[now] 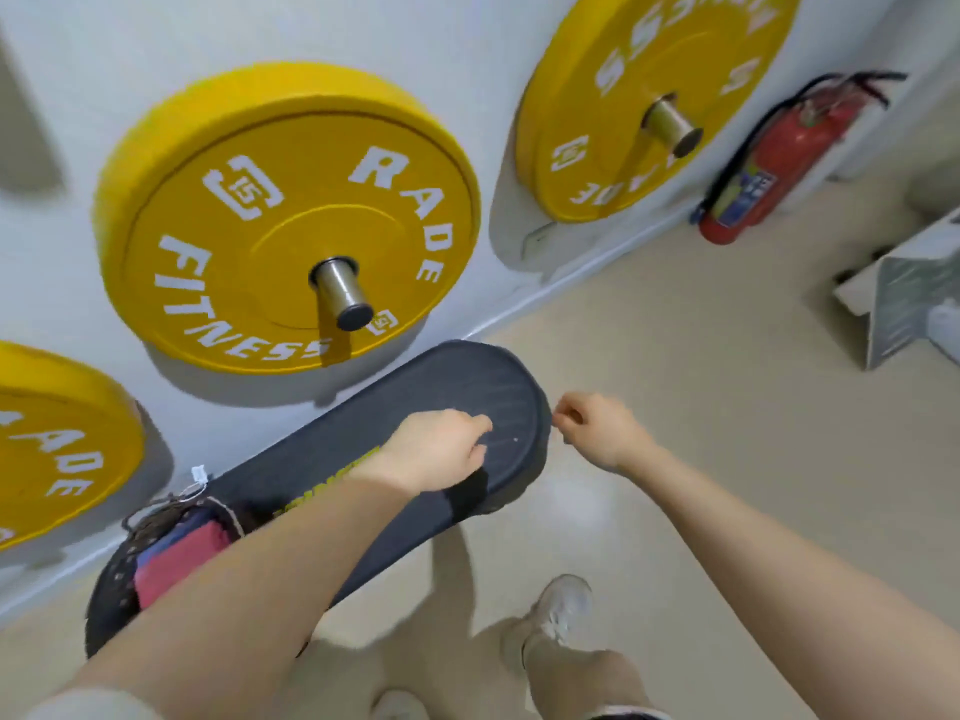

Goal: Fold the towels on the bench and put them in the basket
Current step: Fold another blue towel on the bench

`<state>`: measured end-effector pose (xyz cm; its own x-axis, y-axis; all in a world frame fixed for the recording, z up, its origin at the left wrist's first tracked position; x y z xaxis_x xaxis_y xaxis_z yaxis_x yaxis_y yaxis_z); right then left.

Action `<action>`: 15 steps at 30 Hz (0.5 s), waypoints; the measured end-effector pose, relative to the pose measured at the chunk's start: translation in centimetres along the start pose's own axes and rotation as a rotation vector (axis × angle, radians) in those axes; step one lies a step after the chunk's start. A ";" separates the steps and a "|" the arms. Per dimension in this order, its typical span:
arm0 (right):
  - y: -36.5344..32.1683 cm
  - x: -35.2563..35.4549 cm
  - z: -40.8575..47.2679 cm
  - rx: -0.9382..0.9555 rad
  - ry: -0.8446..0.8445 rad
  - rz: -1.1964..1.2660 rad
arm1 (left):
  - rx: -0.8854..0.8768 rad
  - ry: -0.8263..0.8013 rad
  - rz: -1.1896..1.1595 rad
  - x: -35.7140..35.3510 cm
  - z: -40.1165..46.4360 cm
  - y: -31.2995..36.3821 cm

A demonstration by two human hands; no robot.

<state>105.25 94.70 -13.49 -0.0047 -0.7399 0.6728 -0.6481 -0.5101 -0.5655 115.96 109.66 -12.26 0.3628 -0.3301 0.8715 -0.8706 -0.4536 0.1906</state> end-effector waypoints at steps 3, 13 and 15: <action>4.1 6.9 -3.2 -0.058 0.054 0.014 | -0.065 0.011 0.104 5.5 4.0 4.8; 17.7 21.8 -11.0 -0.272 0.242 0.108 | -0.288 0.018 -0.011 12.5 15.6 24.0; 20.7 23.9 -12.0 -0.315 0.279 0.133 | -0.343 -0.026 0.012 12.6 18.1 28.1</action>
<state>82.60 71.73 -3.36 -0.2809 -0.6214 0.7314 -0.8282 -0.2282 -0.5119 102.10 77.76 -4.06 0.3562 -0.3563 0.8638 -0.9344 -0.1463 0.3249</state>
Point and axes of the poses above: each hand's wrist, its own z-axis towards the middle knuckle, its own x-axis out of the back of the hand, y = z × x, the point moved 4 cm from there along z, towards the middle knuckle, and after that the axes turned 4 degrees about z, right-handed, at the moved point
